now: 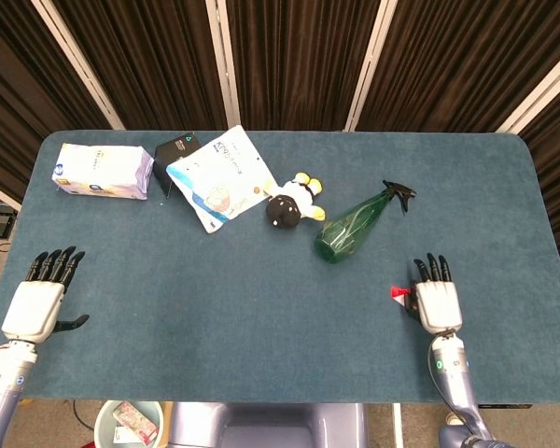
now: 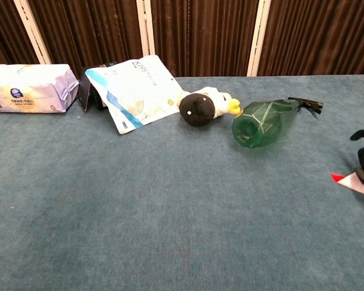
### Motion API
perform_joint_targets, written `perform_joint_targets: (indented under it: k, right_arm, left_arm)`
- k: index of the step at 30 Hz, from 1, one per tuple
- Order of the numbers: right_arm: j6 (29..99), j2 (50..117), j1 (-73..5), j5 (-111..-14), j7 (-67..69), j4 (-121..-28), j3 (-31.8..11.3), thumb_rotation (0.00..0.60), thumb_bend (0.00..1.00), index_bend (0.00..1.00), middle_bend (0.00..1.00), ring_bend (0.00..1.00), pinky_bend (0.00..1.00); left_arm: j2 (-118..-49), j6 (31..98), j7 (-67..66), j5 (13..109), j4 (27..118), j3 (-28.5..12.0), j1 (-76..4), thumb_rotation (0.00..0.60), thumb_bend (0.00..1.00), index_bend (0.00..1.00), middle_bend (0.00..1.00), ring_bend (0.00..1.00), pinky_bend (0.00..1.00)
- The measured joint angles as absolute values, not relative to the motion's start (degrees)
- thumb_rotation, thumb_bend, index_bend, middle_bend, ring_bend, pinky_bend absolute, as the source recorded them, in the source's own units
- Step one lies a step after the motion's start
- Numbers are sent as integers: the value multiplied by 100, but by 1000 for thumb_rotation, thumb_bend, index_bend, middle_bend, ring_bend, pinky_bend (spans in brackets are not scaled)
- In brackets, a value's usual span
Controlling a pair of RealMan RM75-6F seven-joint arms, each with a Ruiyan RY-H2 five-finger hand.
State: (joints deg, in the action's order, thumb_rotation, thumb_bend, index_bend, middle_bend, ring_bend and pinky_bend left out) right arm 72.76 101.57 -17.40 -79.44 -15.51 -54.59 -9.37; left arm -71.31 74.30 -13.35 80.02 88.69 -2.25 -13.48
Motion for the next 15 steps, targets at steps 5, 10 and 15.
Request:
perform_joint_targets:
  k: [5, 10, 15]
  right_arm:
    - [7197, 10047, -1946, -7896, -1520, -5351, -1115, 600, 587, 700, 168, 0, 0]
    - [7102, 9941, -2247, -7837, -1456, -5210, -1353, 600, 587, 700, 171, 0, 0]
    - [7069, 9820, -2503, -7757, -1338, -5141, -1603, 600, 587, 699, 173, 0, 0]
  left_arm:
    - [-7171, 7413, -1433, 7954, 8870, -232, -1359, 583, 72, 0, 0, 0, 0]
    - [-7220, 7418, -1540, 7891, 8871, -254, -1366, 581, 70, 0, 0, 0, 0]
    - [-7251, 7399, -1610, 7815, 8865, -280, -1380, 582, 71, 0, 0, 0, 0]
